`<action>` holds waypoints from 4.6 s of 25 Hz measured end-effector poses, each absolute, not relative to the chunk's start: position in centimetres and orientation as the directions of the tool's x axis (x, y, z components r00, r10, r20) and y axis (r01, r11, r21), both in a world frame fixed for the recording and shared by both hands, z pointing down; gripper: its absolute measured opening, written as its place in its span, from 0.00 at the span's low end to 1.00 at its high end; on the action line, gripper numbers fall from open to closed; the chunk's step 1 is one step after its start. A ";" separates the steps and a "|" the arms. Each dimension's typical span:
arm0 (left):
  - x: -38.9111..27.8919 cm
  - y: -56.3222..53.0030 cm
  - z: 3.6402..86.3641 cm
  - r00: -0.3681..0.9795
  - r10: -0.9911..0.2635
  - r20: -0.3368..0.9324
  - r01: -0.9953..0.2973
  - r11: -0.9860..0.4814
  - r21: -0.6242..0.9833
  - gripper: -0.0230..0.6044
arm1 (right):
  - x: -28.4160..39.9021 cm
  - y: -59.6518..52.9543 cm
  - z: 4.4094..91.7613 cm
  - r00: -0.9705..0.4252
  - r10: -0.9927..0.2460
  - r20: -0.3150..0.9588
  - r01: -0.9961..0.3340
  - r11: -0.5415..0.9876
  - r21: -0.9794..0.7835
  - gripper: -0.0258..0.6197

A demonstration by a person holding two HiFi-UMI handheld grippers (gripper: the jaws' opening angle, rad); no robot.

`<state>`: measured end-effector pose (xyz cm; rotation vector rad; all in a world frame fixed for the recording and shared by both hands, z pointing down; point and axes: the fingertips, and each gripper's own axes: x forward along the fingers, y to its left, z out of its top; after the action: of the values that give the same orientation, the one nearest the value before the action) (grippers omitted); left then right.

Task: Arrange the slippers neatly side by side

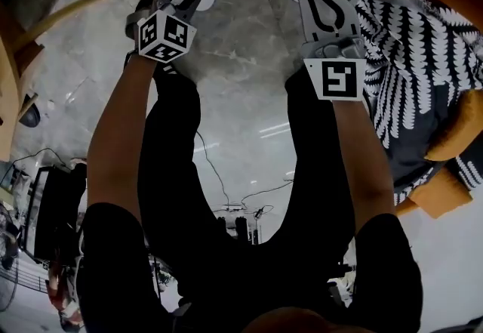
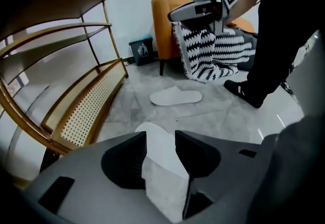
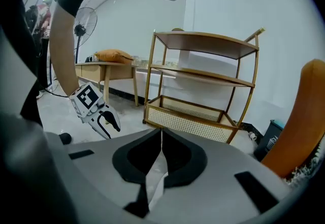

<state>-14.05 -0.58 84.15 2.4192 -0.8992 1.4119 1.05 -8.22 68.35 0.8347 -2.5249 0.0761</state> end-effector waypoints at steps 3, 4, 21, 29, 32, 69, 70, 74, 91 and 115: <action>-13.9 -0.7 87.6 0.320 -0.388 0.864 -0.559 -0.814 -0.158 0.34 | 1.7 -8.2 70.6 -0.708 -0.527 0.471 -0.547 0.830 0.106 0.09; -13.8 -0.7 88.7 0.307 -0.384 0.871 -0.551 -0.818 -0.166 0.34 | 1.9 -8.3 71.3 -0.708 -0.524 0.474 -0.548 0.831 0.100 0.09; -14.3 -1.4 98.2 0.206 -0.338 0.918 -0.549 -0.817 -0.177 0.21 | 5.5 -9.2 74.8 -0.685 -0.531 0.498 -0.555 0.824 0.116 0.09; -14.2 -2.6 95.6 0.214 -0.372 0.903 -0.630 -0.759 -0.164 0.08 | 5.8 -10.0 73.1 -0.682 -0.544 0.489 -0.569 0.815 0.112 0.09; -14.0 -3.1 93.7 0.220 -0.395 0.892 -0.683 -0.716 -0.149 0.08 | 5.7 -10.3 71.7 -0.688 -0.547 0.477 -0.574 0.813 0.103 0.09; -1.5 -4.0 96.2 0.190 -0.500 0.845 -0.971 -0.220 0.088 0.07 | 12.1 -16.6 71.0 -0.734 -0.492 0.468 -0.508 0.855 0.103 0.09; -1.3 -4.0 96.3 0.196 -0.499 0.844 -0.969 -0.229 0.089 0.07 | 12.2 -16.6 71.1 -0.731 -0.493 0.471 -0.510 0.854 0.102 0.09; -1.1 -4.1 96.7 0.203 -0.498 0.843 -0.969 -0.229 0.098 0.07 | 12.5 -16.3 71.4 -0.725 -0.494 0.480 -0.513 0.852 0.102 0.09; -1.5 -2.2 89.9 0.274 -0.503 0.820 -0.937 -0.331 0.110 0.29 | 10.3 -15.4 67.2 -0.726 -0.526 0.443 -0.539 0.835 0.109 0.09; -17.6 -7.4 18.6 0.320 -0.943 0.094 -0.945 -0.311 0.102 0.06 | -4.8 -7.5 18.5 -0.853 -0.498 0.157 -0.516 0.849 -0.115 0.09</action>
<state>-17.60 -7.41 18.64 2.4374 -1.7546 0.0247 -4.80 -7.47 18.49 0.7995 -2.9036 0.2317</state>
